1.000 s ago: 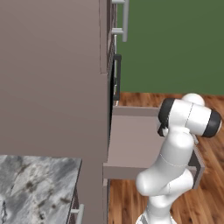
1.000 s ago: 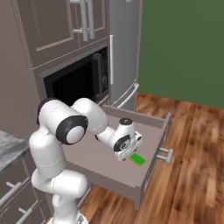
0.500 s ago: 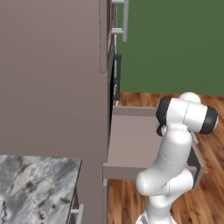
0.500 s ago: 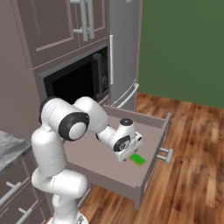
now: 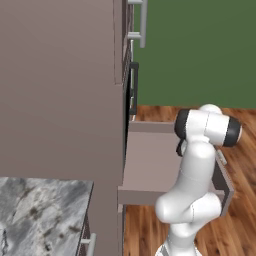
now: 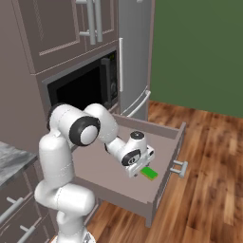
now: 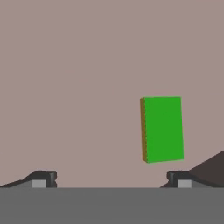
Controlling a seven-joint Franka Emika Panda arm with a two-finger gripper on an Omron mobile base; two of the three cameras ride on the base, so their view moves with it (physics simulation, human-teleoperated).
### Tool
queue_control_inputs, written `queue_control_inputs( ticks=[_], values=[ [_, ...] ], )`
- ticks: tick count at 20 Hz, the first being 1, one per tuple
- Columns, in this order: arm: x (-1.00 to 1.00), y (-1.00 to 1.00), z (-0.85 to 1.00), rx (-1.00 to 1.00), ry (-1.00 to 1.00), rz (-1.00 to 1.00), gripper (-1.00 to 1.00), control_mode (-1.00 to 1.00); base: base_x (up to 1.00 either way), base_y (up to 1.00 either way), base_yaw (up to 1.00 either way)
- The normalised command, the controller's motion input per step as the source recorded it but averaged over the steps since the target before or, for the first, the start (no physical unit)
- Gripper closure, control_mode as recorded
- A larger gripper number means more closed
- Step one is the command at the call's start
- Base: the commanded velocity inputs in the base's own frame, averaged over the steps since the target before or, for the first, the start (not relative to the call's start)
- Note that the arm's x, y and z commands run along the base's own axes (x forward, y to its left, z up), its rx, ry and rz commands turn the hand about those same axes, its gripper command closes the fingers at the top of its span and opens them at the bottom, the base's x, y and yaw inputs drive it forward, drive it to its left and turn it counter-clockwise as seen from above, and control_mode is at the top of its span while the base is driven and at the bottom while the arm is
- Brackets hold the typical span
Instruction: Restock the sink supplies by placing the sponge and soap dispenser on the counter and next to the sink. Make sure the soap dispenser is upright.
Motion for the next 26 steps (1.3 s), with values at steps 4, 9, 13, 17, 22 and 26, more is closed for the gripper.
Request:
queue_control_inputs(
  ticks=[4,9,13,17,22,26],
  values=[
    [0.11,-0.01,-0.22,0.00,0.00,0.00,-1.00,-1.00,0.00,0.00,0.00],
    [0.16,-0.12,-0.07,0.00,0.00,0.00,-1.00,-1.00,0.00,0.00,0.00],
    [0.24,-0.12,-0.11,0.00,0.00,0.00,-1.00,-1.00,0.00,0.00,0.00],
    [0.27,-0.10,-0.13,0.00,0.00,0.00,-1.00,-1.00,0.00,0.00,0.00],
    [0.24,-0.07,-0.21,0.00,0.00,0.00,-1.00,-1.00,0.00,0.00,0.00],
    [0.18,-0.05,-0.29,0.00,0.00,0.00,-1.00,-1.00,0.00,0.00,0.00]
  ],
)
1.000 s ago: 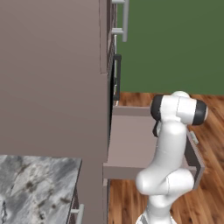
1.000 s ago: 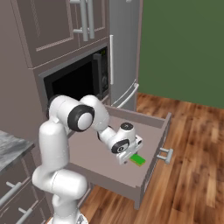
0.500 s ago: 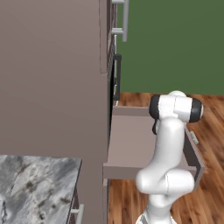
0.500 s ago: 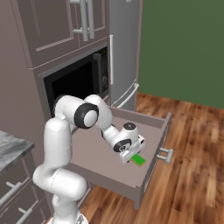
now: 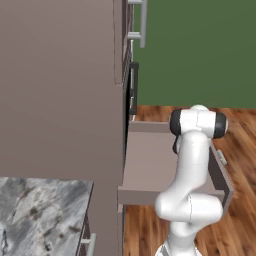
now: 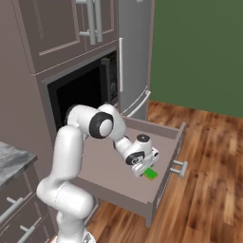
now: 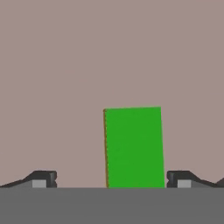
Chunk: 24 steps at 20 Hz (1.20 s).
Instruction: Restock the sink supplies by placing the sponge and soap dispenser on the counter and next to the sink. Make sure the soap dispenser is upright.
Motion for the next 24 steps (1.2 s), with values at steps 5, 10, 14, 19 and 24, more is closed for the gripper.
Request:
queue_control_inputs(
  ticks=[5,10,14,19,24],
  values=[
    [0.17,-0.06,-0.25,0.00,0.00,0.00,-1.00,-1.00,0.00,0.00,0.00],
    [0.20,-0.07,-0.17,0.00,0.00,0.00,-1.00,-1.00,0.00,0.00,0.00],
    [0.21,-0.08,-0.16,0.00,0.03,0.00,-1.00,-1.00,0.00,0.00,0.00],
    [0.20,-0.08,-0.22,0.00,0.05,0.00,-1.00,-1.00,0.00,0.00,0.00],
    [0.12,0.00,-0.32,0.00,0.08,0.00,-1.00,-1.00,0.00,0.00,0.00]
  ],
)
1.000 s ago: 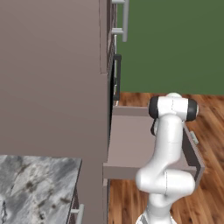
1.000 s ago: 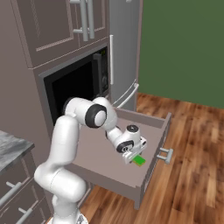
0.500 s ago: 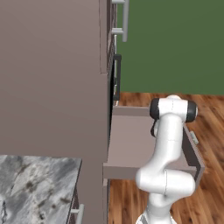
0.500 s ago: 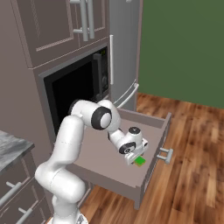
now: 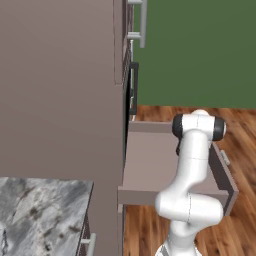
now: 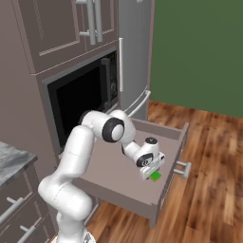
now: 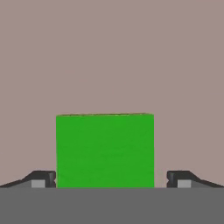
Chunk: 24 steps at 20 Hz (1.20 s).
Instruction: Restock the sink supplies by placing the sponge and soap dispenser on the counter and next to the sink. Make sure the soap dispenser is upright.
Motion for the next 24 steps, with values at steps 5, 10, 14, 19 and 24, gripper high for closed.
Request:
queue_control_inputs(
  ticks=[5,10,14,19,24],
  values=[
    [0.06,0.00,-0.34,0.00,0.09,0.00,-1.00,-1.00,0.00,0.00,0.00],
    [0.00,0.02,-0.52,-0.02,0.07,0.00,1.00,-1.00,0.00,0.00,0.00],
    [0.00,0.00,-0.41,0.00,0.00,0.00,1.00,-1.00,0.00,0.00,0.00],
    [0.00,0.06,-0.23,0.00,-0.05,0.00,1.00,-1.00,0.00,0.00,0.00],
    [-0.19,0.23,0.19,0.00,-0.20,-0.01,1.00,-1.00,0.00,0.00,0.00]
  ],
)
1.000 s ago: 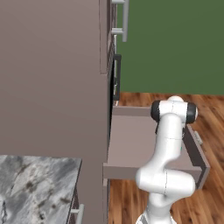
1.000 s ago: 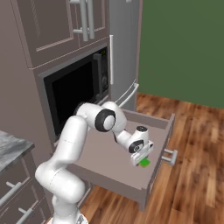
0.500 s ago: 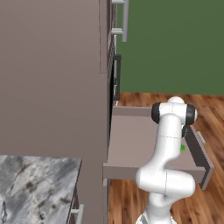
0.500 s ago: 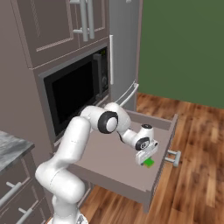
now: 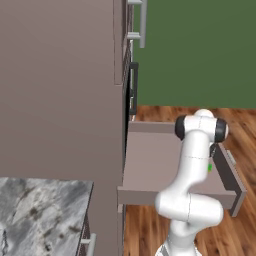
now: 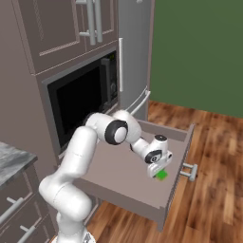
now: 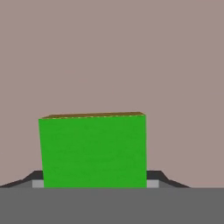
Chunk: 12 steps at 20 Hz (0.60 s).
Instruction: Restock the sink supplies by placing the sponge and soap dispenser on the counter and next to the sink. Make sure the soap dispenser is upright.
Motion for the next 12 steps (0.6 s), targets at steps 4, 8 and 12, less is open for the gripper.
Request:
queue_control_inputs(
  ticks=[4,8,12],
  values=[
    [-0.23,0.31,0.80,-0.01,-0.23,-0.05,1.00,-1.00,0.00,0.00,0.00],
    [-0.25,0.21,1.00,-0.06,-0.22,-0.06,1.00,-1.00,0.00,0.00,0.00],
    [-0.26,0.15,1.00,-0.07,-0.22,-0.08,1.00,-1.00,0.00,0.00,0.00]
  ],
)
